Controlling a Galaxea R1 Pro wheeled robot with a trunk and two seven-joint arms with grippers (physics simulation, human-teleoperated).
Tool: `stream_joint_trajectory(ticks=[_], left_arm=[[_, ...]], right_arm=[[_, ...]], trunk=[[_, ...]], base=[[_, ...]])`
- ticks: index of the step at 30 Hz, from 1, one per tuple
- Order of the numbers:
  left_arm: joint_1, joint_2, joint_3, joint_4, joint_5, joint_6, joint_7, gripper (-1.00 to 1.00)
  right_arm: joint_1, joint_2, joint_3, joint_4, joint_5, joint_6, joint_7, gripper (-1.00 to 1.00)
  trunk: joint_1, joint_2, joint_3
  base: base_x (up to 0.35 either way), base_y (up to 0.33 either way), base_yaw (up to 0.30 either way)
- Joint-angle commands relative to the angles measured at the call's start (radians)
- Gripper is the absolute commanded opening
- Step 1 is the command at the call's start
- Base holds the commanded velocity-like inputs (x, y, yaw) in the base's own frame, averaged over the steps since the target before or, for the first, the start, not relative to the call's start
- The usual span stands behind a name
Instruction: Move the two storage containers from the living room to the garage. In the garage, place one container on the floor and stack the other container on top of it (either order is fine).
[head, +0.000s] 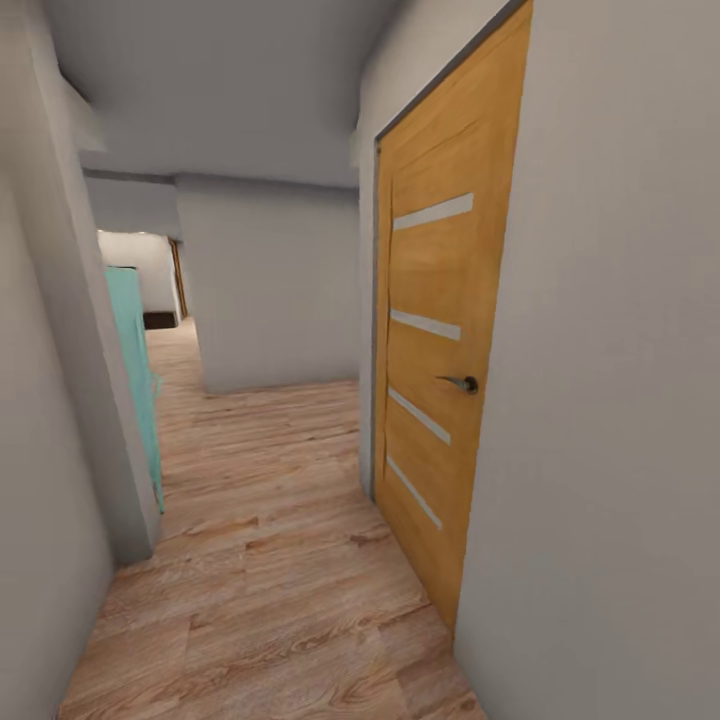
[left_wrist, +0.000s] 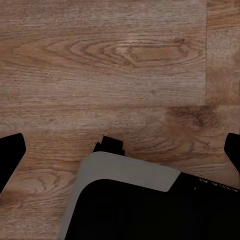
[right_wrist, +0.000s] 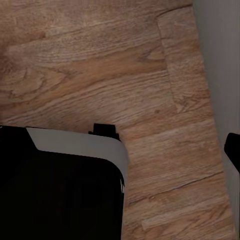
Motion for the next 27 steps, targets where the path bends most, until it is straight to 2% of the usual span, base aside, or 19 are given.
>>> stream_joint_trajectory(ticks=[1, 19, 27], left_arm=[[-0.001, 0.000, -0.002, 0.001, 0.003, -0.002, 0.002, 1.00], [-0.001, 0.000, -0.002, 0.001, 0.004, -0.003, 0.002, 1.00], [-0.001, 0.001, -0.002, 0.001, 0.004, 0.004, 0.002, 1.00]], right_arm=[[-0.001, 0.000, 0.008, 0.003, -0.006, -0.006, -0.002, 1.00], [-0.001, 0.000, 0.008, 0.003, -0.006, -0.006, -0.002, 1.00], [-0.001, -0.001, 0.010, 0.003, -0.009, -0.005, -0.002, 1.00]], trunk=[[0.001, -0.001, -0.001], [0.001, -0.001, -0.001], [0.001, -0.001, -0.001]], base=[[0.322, 0.000, 0.270], [0.322, 0.000, 0.269], [0.322, 0.006, 0.060]])
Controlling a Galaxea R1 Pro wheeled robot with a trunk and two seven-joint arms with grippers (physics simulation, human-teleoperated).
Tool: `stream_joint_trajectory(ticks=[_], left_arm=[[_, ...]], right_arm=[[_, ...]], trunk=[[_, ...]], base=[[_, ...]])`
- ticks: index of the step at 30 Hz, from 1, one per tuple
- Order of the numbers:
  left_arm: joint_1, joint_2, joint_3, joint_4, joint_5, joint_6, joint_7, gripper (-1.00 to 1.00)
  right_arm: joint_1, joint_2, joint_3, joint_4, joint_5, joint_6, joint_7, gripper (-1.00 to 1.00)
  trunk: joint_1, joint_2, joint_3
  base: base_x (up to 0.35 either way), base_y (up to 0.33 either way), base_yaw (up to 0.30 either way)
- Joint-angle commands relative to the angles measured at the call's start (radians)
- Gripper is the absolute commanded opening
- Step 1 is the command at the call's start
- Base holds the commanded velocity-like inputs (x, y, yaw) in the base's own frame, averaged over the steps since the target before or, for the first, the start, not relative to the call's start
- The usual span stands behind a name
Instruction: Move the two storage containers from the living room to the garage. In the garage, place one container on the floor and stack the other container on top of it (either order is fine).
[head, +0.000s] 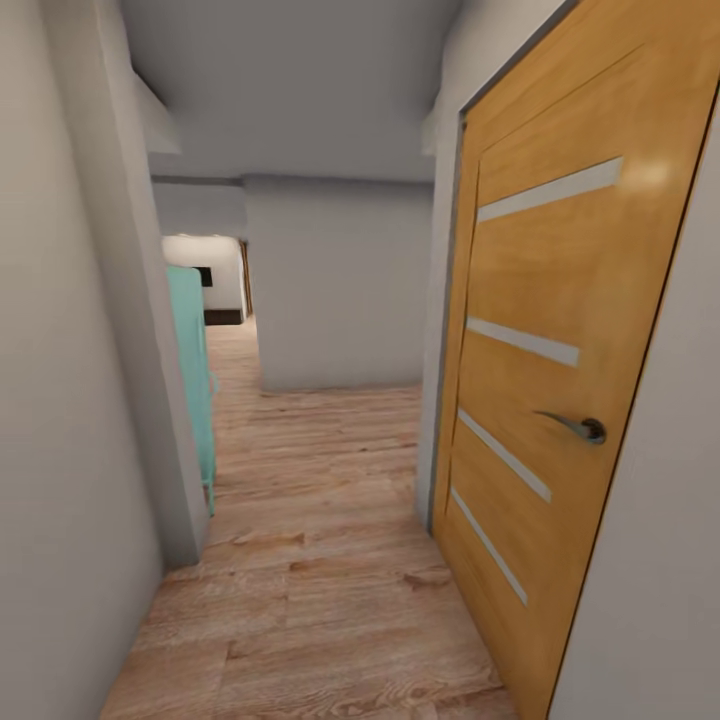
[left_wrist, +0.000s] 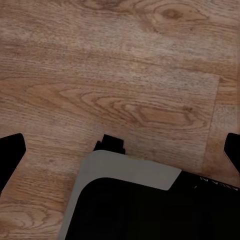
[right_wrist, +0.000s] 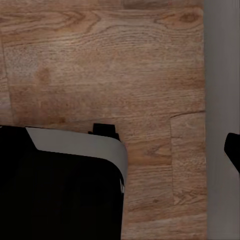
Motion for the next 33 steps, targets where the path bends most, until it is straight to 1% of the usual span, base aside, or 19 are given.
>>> stream_joint_trajectory(ticks=[1, 22, 33], left_arm=[[-0.001, 0.000, -0.002, 0.000, 0.004, -0.002, 0.002, 1.00], [-0.001, 0.001, -0.002, 0.000, 0.004, 0.000, 0.002, 1.00], [-0.001, -0.001, -0.002, 0.000, 0.004, 0.000, 0.002, 1.00]], right_arm=[[-0.001, 0.000, 0.008, 0.003, -0.007, -0.005, -0.002, 1.00], [-0.001, 0.001, 0.009, 0.003, -0.004, -0.003, -0.002, 1.00], [-0.001, -0.001, 0.008, 0.003, -0.005, -0.003, -0.002, 1.00]], trunk=[[0.001, -0.001, -0.001], [0.001, -0.001, -0.001], [0.001, -0.001, -0.001]], base=[[0.322, 0.047, 0.004], [0.322, 0.089, 0.003], [0.322, 0.032, 0.219]])
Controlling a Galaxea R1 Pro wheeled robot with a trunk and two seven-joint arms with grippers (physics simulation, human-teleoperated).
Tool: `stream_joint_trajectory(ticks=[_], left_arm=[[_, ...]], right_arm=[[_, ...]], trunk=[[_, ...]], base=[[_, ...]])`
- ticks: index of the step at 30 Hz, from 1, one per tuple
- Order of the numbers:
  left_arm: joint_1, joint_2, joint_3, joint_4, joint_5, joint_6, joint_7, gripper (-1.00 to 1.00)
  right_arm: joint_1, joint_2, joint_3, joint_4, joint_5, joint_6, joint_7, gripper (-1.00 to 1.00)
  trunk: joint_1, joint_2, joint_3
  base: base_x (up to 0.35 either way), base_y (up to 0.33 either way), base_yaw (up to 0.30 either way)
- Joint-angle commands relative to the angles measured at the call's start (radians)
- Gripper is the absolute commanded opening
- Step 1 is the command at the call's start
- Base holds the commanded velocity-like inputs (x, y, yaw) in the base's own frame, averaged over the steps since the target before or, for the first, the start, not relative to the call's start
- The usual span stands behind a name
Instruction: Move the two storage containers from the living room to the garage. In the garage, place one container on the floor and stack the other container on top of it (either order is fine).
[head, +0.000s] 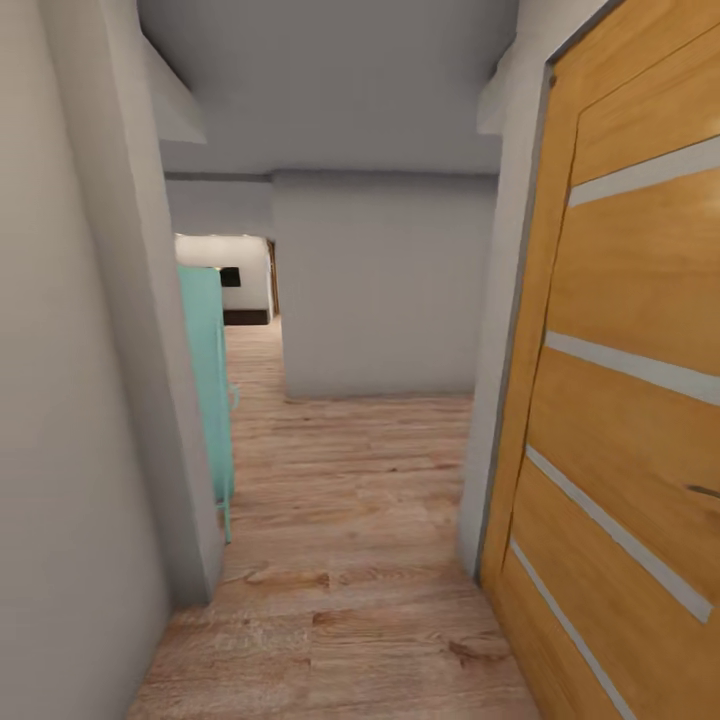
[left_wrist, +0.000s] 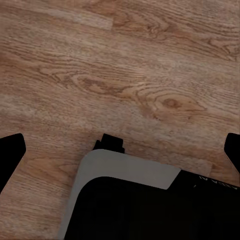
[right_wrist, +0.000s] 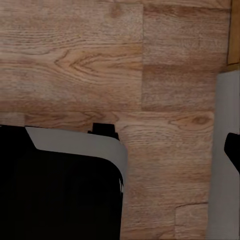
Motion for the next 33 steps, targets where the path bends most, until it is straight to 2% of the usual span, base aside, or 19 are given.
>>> stream_joint_trajectory(ticks=[1, 33], left_arm=[[-0.001, 0.000, -0.002, 0.000, 0.004, -0.003, 0.002, 1.00], [-0.001, 0.000, -0.003, 0.000, 0.000, 0.000, 0.002, 1.00]], right_arm=[[-0.001, 0.000, 0.008, 0.003, -0.006, -0.005, -0.002, 1.00], [-0.001, 0.000, 0.008, 0.003, -0.009, -0.008, -0.002, 1.00]], trunk=[[0.001, -0.001, -0.001], [0.001, -0.001, -0.001]], base=[[0.323, 0.001, 0.086], [0.323, 0.000, 0.006]])
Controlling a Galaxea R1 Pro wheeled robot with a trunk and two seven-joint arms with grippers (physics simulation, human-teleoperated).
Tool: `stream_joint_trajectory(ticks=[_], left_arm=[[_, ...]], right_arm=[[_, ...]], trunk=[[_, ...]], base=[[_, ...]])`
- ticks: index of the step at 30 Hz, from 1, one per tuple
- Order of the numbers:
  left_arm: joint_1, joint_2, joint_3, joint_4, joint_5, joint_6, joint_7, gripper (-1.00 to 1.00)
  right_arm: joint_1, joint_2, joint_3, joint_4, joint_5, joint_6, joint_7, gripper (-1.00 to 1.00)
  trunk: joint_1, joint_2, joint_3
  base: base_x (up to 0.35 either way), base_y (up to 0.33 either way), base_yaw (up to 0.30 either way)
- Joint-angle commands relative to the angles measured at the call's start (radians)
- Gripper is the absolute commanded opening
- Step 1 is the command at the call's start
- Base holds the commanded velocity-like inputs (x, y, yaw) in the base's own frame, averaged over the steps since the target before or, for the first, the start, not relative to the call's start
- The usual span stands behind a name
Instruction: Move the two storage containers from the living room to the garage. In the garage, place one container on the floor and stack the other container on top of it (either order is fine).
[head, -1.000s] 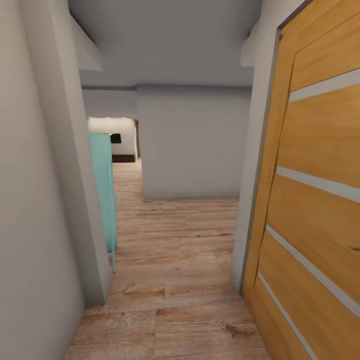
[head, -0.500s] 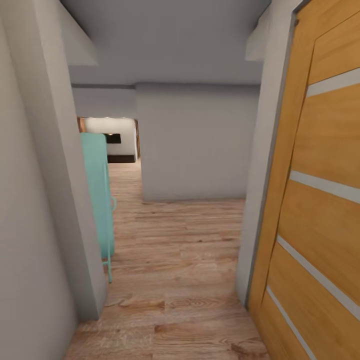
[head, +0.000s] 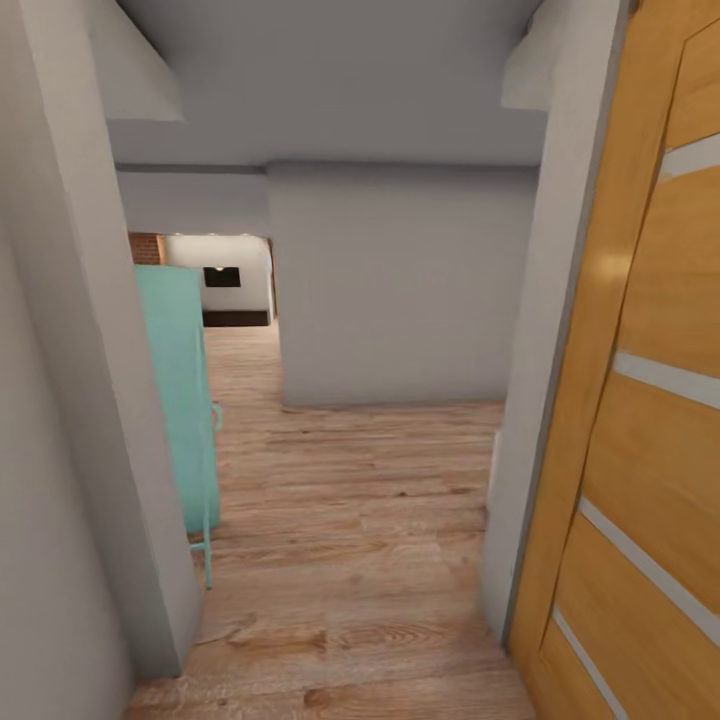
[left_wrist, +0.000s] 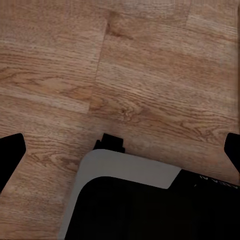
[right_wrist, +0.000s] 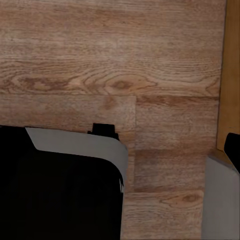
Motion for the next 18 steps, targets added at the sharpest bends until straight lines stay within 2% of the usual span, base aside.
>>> stream_joint_trajectory(ticks=[1, 18], left_arm=[[-0.001, 0.000, -0.002, 0.000, 0.004, -0.003, 0.002, 1.00], [-0.001, -0.001, -0.002, 0.000, 0.005, -0.003, 0.002, 1.00]], right_arm=[[-0.001, 0.000, 0.008, 0.003, -0.007, -0.006, -0.002, 1.00], [-0.001, 0.000, 0.008, 0.003, -0.007, -0.005, -0.002, 1.00]], trunk=[[0.001, -0.001, -0.001], [0.001, -0.001, -0.001]], base=[[0.323, 0.000, 0.000], [0.323, 0.000, 0.000]])
